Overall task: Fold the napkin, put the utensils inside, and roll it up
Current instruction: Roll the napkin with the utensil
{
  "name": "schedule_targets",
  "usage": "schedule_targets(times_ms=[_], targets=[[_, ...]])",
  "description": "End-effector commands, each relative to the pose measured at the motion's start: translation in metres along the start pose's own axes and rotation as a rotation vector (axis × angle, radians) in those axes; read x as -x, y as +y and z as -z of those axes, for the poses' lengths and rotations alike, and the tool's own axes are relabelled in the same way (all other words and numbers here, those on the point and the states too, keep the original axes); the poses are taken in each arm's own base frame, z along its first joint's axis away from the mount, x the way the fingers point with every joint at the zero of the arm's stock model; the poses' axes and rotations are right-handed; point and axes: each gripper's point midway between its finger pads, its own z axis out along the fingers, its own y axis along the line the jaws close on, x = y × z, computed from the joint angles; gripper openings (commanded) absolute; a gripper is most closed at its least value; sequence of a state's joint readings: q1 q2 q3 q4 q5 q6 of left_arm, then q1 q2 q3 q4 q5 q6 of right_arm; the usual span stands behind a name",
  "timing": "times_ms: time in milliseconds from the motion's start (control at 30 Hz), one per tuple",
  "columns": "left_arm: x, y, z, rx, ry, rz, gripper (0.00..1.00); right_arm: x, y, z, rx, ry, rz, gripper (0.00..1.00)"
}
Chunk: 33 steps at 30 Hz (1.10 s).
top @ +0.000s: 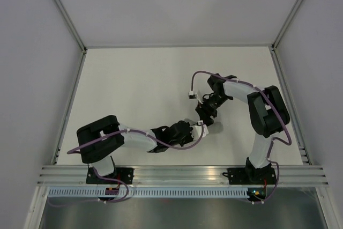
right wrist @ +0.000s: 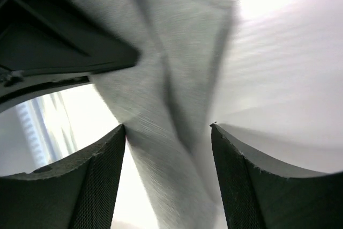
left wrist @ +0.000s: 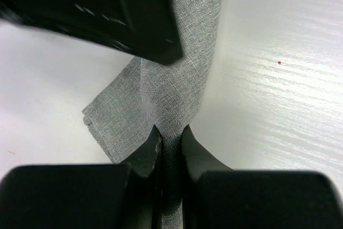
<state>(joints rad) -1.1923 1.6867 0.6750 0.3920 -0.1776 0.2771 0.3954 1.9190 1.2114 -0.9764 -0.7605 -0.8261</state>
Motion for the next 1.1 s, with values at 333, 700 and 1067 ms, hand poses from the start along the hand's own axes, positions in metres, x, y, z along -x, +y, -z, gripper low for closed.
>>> schedule_targets(times_ms=[333, 700, 1067], targets=[[-0.045, -0.03, 0.01, -0.369, 0.192, 0.348, 0.02, 0.016, -0.038, 0.087, -0.345, -0.392, 0.13, 0.69], [-0.05, -0.029, 0.002, -0.573, 0.291, 0.552, 0.02, 0.007, 0.004, 0.095, -0.591, -0.42, 0.505, 0.75], [-0.048, -0.022, -0.008, -0.683, 0.348, 0.671, 0.02, 0.007, 0.019, 0.04, -0.656, -0.278, 0.698, 0.78]])
